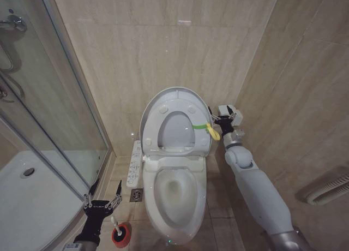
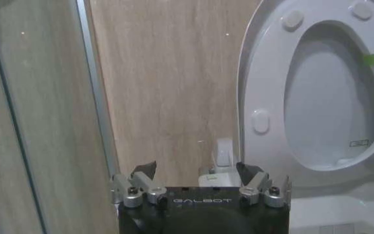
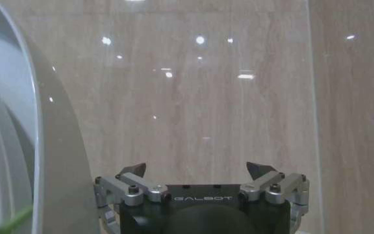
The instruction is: Open the toilet lid, clean the toilet bowl with a toilet brush, close the toilet lid, and flush.
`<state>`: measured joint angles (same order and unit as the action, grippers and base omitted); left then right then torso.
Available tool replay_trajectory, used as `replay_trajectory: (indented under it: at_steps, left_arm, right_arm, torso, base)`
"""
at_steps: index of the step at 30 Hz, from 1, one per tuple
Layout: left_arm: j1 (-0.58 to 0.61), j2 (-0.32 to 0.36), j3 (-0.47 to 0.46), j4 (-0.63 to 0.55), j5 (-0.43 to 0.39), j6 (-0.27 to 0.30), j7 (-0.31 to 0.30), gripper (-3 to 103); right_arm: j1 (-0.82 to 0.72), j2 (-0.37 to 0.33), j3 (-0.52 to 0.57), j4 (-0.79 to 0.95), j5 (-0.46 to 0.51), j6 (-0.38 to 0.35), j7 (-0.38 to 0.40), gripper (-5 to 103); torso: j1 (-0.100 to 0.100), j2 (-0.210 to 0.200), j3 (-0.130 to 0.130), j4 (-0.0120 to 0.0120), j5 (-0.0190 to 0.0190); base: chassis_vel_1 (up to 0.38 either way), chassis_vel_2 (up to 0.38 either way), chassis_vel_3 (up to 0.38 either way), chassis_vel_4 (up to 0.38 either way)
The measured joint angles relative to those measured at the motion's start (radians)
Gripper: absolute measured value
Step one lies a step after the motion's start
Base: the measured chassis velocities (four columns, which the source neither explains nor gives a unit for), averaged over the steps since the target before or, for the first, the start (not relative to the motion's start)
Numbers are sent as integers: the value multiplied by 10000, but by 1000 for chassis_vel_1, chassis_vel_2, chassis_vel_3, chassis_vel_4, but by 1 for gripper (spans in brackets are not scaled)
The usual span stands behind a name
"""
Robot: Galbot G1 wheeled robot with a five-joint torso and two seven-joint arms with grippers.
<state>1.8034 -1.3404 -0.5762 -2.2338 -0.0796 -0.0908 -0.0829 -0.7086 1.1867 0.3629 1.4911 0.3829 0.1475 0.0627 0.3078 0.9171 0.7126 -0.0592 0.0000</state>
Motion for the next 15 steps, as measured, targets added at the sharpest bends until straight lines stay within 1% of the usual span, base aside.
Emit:
replay_trajectory:
  at_steps: [2,5,11,13,15]
  left_arm:
    - [0,0,0,0,0,0,0,82]
    - [0,0,-1,0,0,0,0,82]
    - [0,0,0,0,0,0,0,82]
    - [0,0,0,0,0,0,0,82]
    - [0,0,0,0,0,0,0,82]
  right_arm:
    - [-242,-121,-50,421,306,-127,-19,100]
    - [-491,-215,-80,771,414,-177,-27,100]
    - [-1229,-392,-9,1525,459,-223,-23,100]
    - [-1800,-529,172,1891,388,-154,-43,100]
    - [-1960,-563,246,1995,357,-117,-46,100]
  torso:
    - [0,0,0,1,1]
    - [0,0,0,1,-1]
    - [0,0,0,2,-1]
    - [0,0,0,1,0]
    - [0,0,0,1,0]
  base:
    - [0,0,0,0]
    - [0,0,0,0]
    - [0,0,0,0]
    - [0,0,0,0]
    - [0,0,0,0]
